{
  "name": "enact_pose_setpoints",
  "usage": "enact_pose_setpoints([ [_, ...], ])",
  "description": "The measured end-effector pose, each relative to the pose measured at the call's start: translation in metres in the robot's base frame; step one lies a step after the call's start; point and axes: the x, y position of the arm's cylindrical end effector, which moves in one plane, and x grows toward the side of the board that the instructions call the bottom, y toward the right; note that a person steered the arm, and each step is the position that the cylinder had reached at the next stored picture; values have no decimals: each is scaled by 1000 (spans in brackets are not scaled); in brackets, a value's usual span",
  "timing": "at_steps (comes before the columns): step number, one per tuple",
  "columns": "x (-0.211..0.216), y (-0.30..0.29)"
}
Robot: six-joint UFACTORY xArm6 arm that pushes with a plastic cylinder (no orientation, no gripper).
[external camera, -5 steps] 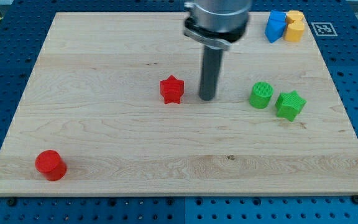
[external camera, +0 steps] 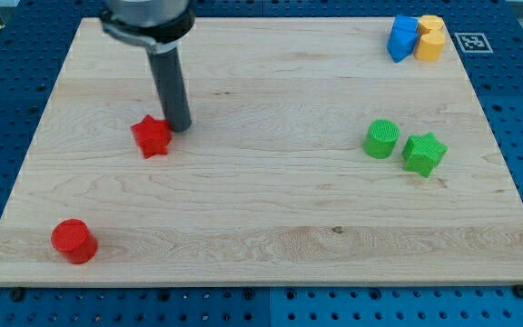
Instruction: Place the red star to the top right of the red circle
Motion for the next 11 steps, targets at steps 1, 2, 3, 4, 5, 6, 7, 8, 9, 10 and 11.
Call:
enact_pose_setpoints([
  [1, 46, -14],
  [2, 18, -15],
  [3, -16, -28],
  [4, 16, -61],
  [5, 61, -81],
  [6, 54, -82],
  [7, 22, -79],
  [8, 28, -53],
  [9, 73, -62],
  [10, 88, -73],
  [11, 56, -73],
])
